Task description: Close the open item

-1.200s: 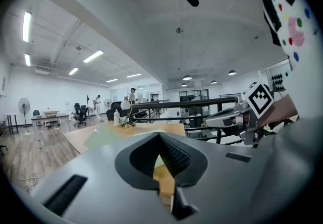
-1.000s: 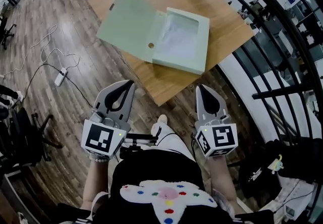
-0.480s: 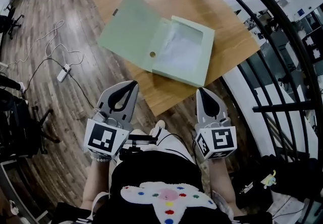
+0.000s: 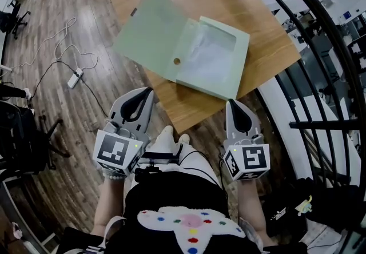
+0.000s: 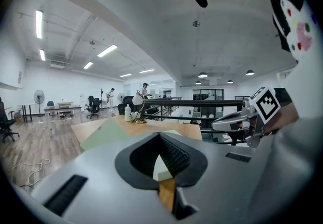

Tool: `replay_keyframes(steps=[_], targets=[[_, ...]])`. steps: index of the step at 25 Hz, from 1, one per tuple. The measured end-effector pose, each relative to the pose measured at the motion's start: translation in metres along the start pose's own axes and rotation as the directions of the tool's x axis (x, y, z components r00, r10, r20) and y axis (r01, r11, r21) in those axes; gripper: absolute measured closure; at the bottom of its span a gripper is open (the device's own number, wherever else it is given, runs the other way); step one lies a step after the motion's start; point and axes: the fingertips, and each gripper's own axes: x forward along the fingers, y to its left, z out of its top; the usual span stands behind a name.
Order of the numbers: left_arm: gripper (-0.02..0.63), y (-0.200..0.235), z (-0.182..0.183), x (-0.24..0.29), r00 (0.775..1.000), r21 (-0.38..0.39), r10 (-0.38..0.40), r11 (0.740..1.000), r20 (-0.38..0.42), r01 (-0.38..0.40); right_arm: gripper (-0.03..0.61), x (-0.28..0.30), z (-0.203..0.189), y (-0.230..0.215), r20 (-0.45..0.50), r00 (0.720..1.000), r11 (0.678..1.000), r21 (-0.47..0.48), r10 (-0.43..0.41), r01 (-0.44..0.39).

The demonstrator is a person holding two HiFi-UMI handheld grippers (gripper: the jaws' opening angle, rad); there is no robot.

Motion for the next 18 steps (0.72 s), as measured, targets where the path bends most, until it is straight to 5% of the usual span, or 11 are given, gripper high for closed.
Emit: replay_keyframes(steps=[6,10,18], targets=[[0.607,0.027,-0.013,0.014,0.999,-0.039,0.042,0.998,-0.02,-0.043,0.571,0.017,-0.001,-0.004,-0.019,1.0,1.0,0.011,0.0,0.0],[0.607,0.047,-0.027,0.024,0.998,-0.144,0.05,0.988,-0.025,-0.053,0.571,0.029,-0.005,-0.004,-0.04,0.999,1.0,0.015,0.0,0.001],[0.561,0.089,-0.064,0.045,0.997,-0.388,0.069,0.918,-0.039,-0.079,0.571,0.053,-0.016,-0.002,-0.07,0.998,1.0,0.022,-0.003,0.004]])
